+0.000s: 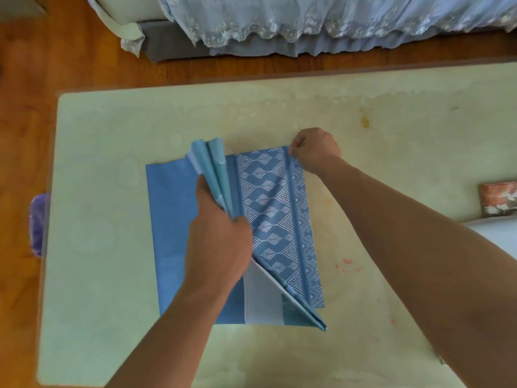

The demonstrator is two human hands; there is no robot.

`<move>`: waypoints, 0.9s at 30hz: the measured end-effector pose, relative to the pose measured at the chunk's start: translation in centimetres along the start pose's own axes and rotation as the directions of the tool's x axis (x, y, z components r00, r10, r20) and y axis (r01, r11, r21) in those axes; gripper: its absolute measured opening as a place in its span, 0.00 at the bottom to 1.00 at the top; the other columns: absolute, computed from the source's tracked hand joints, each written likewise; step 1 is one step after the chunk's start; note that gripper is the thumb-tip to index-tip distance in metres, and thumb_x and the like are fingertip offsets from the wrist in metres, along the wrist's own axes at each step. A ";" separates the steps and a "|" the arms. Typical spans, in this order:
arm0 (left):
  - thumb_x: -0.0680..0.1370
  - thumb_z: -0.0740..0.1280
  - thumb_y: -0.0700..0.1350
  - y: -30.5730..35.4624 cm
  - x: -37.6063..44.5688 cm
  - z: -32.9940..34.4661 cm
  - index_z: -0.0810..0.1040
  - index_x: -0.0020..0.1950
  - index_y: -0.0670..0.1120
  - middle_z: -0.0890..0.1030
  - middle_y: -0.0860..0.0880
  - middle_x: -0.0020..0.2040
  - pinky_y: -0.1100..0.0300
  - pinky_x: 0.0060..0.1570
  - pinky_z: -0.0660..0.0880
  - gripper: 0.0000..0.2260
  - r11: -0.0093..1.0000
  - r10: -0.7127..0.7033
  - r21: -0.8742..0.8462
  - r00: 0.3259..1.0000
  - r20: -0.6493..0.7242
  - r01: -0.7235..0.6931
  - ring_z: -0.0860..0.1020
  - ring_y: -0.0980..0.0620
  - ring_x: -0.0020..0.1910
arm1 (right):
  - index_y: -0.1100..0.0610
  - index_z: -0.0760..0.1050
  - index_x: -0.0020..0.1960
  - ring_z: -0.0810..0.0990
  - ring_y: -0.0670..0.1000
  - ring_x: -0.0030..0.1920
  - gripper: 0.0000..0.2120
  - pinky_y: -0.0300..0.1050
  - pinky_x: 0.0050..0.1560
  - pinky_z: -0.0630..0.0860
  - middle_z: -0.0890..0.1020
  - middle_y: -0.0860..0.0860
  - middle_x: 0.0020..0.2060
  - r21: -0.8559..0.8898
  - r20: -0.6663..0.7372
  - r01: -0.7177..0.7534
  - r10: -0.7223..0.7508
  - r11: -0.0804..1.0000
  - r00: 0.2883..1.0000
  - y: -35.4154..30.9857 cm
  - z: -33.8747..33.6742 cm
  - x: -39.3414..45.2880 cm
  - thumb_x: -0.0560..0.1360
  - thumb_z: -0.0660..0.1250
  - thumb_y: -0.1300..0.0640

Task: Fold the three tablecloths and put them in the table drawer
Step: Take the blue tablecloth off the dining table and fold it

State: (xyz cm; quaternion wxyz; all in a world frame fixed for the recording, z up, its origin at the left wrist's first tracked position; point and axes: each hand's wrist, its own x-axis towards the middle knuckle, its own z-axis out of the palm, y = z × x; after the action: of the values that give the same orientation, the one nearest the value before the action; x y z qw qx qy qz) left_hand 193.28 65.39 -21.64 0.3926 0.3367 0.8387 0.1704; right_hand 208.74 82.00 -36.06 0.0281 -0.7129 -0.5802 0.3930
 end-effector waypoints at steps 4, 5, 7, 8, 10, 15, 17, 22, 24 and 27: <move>0.80 0.62 0.41 2.1 0.2 4.0 0.40 0.82 0.54 0.73 0.51 0.49 0.52 0.46 0.71 0.39 0.972 0.082 0.209 0.988 0.130 -0.108 0.73 0.46 0.44 | 0.48 0.80 0.41 0.80 0.53 0.46 0.04 0.42 0.43 0.72 0.82 0.49 0.44 0.030 -0.003 -0.034 0.034 0.999 0.999 -0.7 0.0 -0.1 0.74 0.73 0.52; 0.80 0.62 0.42 2.3 0.7 5.5 0.37 0.82 0.53 0.73 0.49 0.50 0.53 0.46 0.68 0.41 0.962 0.070 0.249 0.985 0.158 -0.108 0.71 0.46 0.44 | 0.48 0.79 0.40 0.80 0.53 0.45 0.04 0.42 0.43 0.72 0.82 0.49 0.42 0.023 0.002 -0.040 0.040 0.999 0.999 -0.9 -0.1 -0.1 0.73 0.72 0.53; 0.80 0.63 0.46 2.0 2.1 8.6 0.34 0.82 0.51 0.75 0.45 0.56 0.53 0.48 0.68 0.42 0.961 0.007 0.270 0.980 0.198 -0.061 0.72 0.45 0.46 | 0.48 0.81 0.41 0.80 0.53 0.43 0.04 0.42 0.41 0.72 0.81 0.49 0.41 -0.004 0.014 -0.050 0.050 0.999 0.999 -1.0 -0.3 0.0 0.73 0.70 0.57; 0.80 0.63 0.50 1.6 2.8 10.0 0.33 0.82 0.51 0.75 0.44 0.60 0.51 0.49 0.69 0.43 0.963 -0.033 0.267 0.974 0.224 -0.029 0.74 0.43 0.49 | 0.48 0.82 0.43 0.80 0.52 0.42 0.06 0.41 0.40 0.72 0.81 0.48 0.40 -0.011 0.017 -0.052 0.052 0.999 0.998 -0.9 -0.4 0.1 0.72 0.68 0.58; 0.79 0.62 0.61 0.9 3.7 11.8 0.42 0.83 0.50 0.71 0.43 0.66 0.47 0.56 0.70 0.40 0.954 -0.079 0.299 0.955 0.287 -0.011 0.75 0.39 0.59 | 0.47 0.83 0.43 0.78 0.51 0.39 0.10 0.39 0.37 0.70 0.80 0.45 0.37 -0.023 0.014 -0.048 0.048 0.999 0.999 -0.6 -0.7 0.4 0.73 0.67 0.61; 0.78 0.63 0.43 0.1 10.1 8.8 0.65 0.77 0.45 0.70 0.42 0.69 0.45 0.62 0.68 0.26 0.804 0.365 0.481 0.928 0.067 -0.351 0.69 0.38 0.67 | 0.46 0.80 0.38 0.79 0.51 0.41 0.12 0.40 0.35 0.70 0.80 0.44 0.36 -0.034 -0.015 -0.019 0.018 0.999 1.000 0.3 -0.3 0.6 0.73 0.65 0.61; 0.78 0.63 0.39 0.1 13.8 6.8 0.68 0.76 0.43 0.73 0.40 0.68 0.45 0.62 0.71 0.25 0.698 0.441 0.529 0.871 0.214 -0.483 0.71 0.37 0.65 | 0.45 0.80 0.40 0.79 0.51 0.42 0.10 0.41 0.40 0.71 0.81 0.45 0.40 -0.013 -0.043 -0.017 0.017 1.000 0.999 0.6 0.2 0.5 0.74 0.66 0.59; 0.82 0.62 0.45 -0.6 18.1 3.9 0.76 0.69 0.46 0.76 0.43 0.62 0.45 0.60 0.72 0.16 0.458 0.440 0.635 0.779 0.446 -0.622 0.73 0.40 0.62 | 0.48 0.81 0.35 0.81 0.49 0.39 0.07 0.44 0.41 0.79 0.83 0.44 0.36 0.226 -0.011 -0.044 0.048 0.973 0.999 1.3 0.4 0.6 0.70 0.71 0.58; 0.83 0.63 0.47 -0.8 18.6 3.3 0.77 0.68 0.47 0.76 0.45 0.60 0.45 0.59 0.72 0.14 0.445 0.448 0.634 0.771 0.453 -0.632 0.74 0.41 0.60 | 0.49 0.82 0.32 0.81 0.48 0.37 0.07 0.47 0.44 0.81 0.83 0.45 0.32 0.356 0.011 -0.052 0.052 0.933 0.999 1.6 0.3 0.5 0.67 0.74 0.58; 0.83 0.64 0.49 -0.8 19.6 2.7 0.77 0.59 0.47 0.75 0.47 0.56 0.46 0.59 0.72 0.09 0.488 0.429 0.611 0.781 0.453 -0.623 0.73 0.44 0.58 | 0.51 0.83 0.33 0.81 0.49 0.38 0.06 0.50 0.46 0.82 0.84 0.47 0.34 0.370 0.028 -0.062 0.056 0.927 0.998 1.5 0.1 0.7 0.67 0.76 0.58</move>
State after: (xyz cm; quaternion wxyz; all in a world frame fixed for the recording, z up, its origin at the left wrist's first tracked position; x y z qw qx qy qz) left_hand 185.90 78.57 -34.50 0.2491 0.7240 0.6337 -0.1106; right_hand 209.94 82.07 -37.21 0.1456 -0.7087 -0.4739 0.5020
